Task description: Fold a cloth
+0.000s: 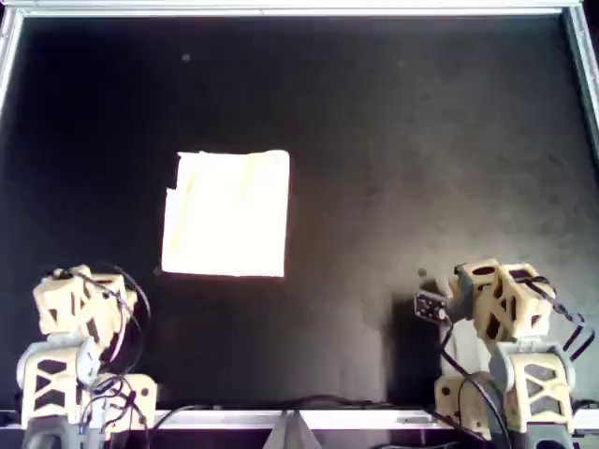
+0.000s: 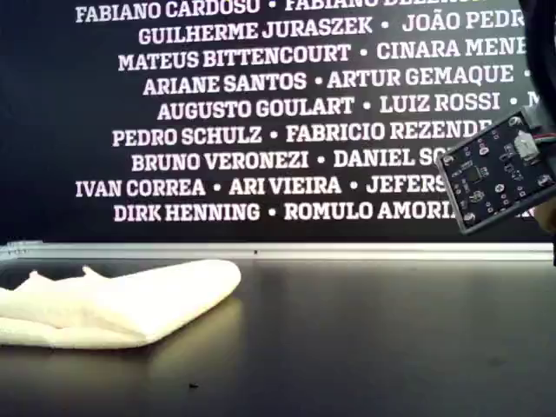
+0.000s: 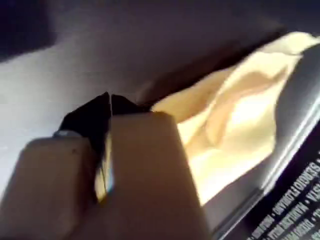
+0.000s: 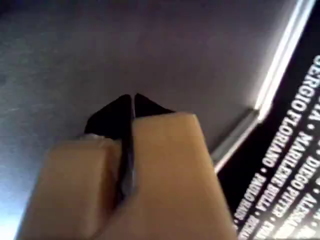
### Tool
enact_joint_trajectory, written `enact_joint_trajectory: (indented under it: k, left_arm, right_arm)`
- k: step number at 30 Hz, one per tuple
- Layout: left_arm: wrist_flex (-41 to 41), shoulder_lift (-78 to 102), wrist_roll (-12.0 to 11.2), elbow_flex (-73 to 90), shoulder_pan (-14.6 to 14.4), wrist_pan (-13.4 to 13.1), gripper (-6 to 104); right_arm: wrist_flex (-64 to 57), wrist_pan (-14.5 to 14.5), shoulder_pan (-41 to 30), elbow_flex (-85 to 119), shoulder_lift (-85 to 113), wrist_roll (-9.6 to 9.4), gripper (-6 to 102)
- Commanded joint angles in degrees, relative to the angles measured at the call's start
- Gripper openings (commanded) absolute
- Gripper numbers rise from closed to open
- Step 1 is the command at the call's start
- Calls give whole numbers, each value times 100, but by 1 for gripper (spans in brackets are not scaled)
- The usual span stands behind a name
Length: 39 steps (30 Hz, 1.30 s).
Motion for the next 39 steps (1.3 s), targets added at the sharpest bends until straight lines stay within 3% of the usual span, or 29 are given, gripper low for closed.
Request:
enact_joint_trajectory:
  k: [1,6,11,39]
  left_arm:
    - [97,88,-18,-53,105,35,-1]
    - [193,88,-26,-53,35,62,-1]
    - [185,88,-18,-53,62,334,-1]
    - [167,53,0,-53,35,334,-1]
  right_arm:
    - [176,18,-44,70,237,-26,1]
    - [176,18,-35,70,237,-26,1]
    - [176,18,-35,70,237,-26,1]
    - [176,18,88,70,211,-26,2]
